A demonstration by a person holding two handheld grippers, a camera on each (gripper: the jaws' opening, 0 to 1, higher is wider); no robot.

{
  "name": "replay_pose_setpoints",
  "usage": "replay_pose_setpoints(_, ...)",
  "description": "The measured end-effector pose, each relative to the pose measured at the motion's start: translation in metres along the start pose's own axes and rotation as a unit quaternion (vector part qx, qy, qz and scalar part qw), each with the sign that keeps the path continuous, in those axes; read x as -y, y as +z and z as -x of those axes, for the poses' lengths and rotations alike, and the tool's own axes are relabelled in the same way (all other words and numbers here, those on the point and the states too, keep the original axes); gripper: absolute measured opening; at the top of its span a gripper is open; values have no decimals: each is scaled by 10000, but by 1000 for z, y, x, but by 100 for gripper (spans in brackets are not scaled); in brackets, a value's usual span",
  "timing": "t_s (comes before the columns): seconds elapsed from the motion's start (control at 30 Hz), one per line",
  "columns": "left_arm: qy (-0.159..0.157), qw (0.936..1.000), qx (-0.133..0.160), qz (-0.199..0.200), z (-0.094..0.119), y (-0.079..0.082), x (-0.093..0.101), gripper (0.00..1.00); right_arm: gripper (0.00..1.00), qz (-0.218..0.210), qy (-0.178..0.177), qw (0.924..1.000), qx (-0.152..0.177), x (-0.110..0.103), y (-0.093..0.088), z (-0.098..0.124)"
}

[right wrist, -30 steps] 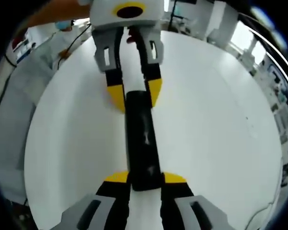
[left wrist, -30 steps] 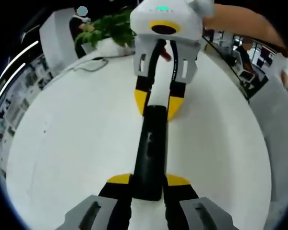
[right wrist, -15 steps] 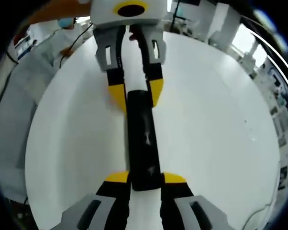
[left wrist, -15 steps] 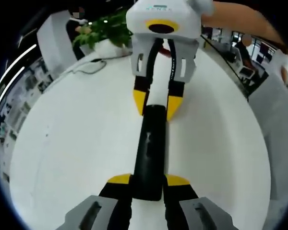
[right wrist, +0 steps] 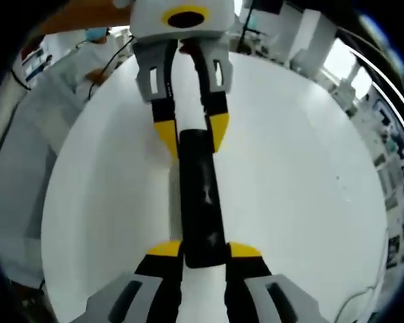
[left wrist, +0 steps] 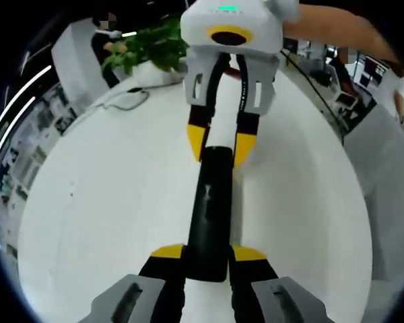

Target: Press the specified remote control buttons in sequence, fully releasing each button before pressing the next.

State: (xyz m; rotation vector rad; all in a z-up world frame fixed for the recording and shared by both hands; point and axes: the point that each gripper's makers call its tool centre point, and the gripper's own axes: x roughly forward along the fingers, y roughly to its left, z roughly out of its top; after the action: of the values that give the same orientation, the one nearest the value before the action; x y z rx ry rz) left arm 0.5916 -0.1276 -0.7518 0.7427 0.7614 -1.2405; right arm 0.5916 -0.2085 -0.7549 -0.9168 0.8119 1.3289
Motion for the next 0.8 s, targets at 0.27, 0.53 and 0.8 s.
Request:
replay_pose_setpoints(0.27,4,10000,7,-74,11,6,15,23,20,-3,-55,10000,36,-16,2,11)
replay_pose_setpoints(0.53,2,9999,26,-155,20,13,34,23,20,-35,-97,9999,61,-35,4,23)
replay_pose_setpoints(0.8,-7,9998,23,-221,27,16,54,23,20,-60,-129,9999,74,-55,5,31)
